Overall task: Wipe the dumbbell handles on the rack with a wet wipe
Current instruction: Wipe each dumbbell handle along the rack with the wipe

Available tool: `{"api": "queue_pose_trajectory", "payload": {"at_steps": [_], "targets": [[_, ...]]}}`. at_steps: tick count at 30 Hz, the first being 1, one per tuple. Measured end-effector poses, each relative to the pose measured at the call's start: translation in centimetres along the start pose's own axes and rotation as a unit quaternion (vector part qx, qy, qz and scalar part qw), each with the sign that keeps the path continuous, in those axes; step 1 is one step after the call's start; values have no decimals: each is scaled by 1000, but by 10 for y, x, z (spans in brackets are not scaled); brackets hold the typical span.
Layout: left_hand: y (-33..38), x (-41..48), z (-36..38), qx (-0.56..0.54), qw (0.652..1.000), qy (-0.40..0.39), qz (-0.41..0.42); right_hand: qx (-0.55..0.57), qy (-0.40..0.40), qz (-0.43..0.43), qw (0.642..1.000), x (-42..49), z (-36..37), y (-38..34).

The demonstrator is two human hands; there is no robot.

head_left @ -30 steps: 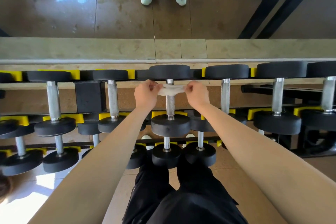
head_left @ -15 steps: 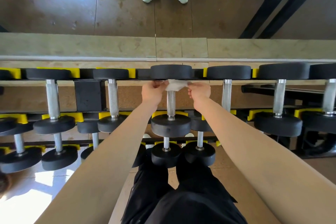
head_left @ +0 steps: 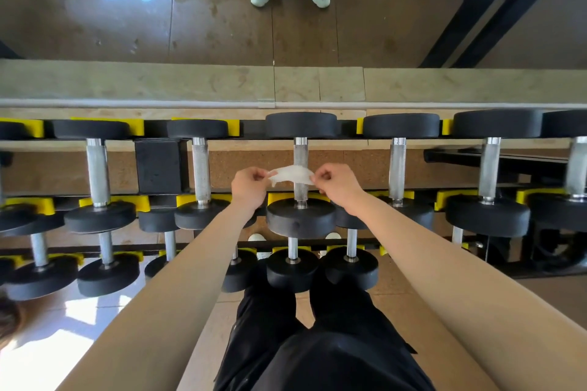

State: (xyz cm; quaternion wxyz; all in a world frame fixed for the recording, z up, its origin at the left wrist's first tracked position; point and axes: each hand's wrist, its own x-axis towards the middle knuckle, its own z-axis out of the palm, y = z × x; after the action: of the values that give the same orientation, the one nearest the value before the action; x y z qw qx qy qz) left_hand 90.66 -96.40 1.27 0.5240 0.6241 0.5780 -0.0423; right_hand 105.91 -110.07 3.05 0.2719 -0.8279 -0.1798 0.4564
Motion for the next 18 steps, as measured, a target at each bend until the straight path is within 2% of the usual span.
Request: {"api": "queue_pose_trajectory", "payload": {"at_steps": [5, 11, 15, 18], "targets": [[-5, -12, -6, 91, 985, -128, 74, -75, 19, 15, 997, -11, -24, 31], [-12, -9, -14, 241, 961, -75, 109, -193, -55, -61, 978, -19, -6, 19], [-3, -20, -15, 227, 950, -135, 164, -216, -29, -18, 976, -14, -16, 25], [-4, -28, -14, 158, 955, -197, 157, -209, -29, -31, 977, -17, -15, 26]]}}
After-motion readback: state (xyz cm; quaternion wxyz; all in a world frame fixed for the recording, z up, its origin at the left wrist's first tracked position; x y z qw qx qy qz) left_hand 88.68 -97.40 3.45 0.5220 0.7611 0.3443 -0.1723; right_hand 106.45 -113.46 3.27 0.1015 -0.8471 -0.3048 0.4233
